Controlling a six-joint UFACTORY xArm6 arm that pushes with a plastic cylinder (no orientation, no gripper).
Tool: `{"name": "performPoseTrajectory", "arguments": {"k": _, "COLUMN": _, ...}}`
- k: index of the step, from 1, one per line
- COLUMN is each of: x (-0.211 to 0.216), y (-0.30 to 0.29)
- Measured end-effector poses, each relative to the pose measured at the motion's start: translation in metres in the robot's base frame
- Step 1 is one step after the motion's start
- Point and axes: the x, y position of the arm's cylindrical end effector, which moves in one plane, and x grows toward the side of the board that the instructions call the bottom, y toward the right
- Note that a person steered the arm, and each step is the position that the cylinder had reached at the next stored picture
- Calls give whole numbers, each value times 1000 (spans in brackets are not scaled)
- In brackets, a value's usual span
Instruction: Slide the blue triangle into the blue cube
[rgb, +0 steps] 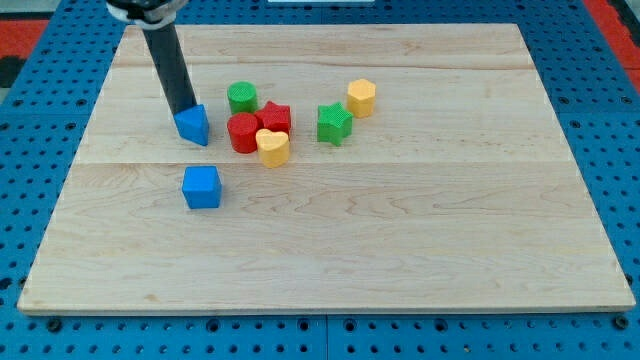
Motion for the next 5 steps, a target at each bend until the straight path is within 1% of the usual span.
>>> {"name": "performPoseTrajectory", "arguments": {"k": 1, "x": -5, "y": 0}}
{"name": "performPoseTrajectory", "arguments": {"k": 2, "x": -25, "y": 1}}
{"name": "performPoseTrajectory", "arguments": {"k": 3, "x": -15, "y": 13}}
{"name": "performPoseTrajectory", "arguments": {"k": 5, "x": 67, "y": 6}}
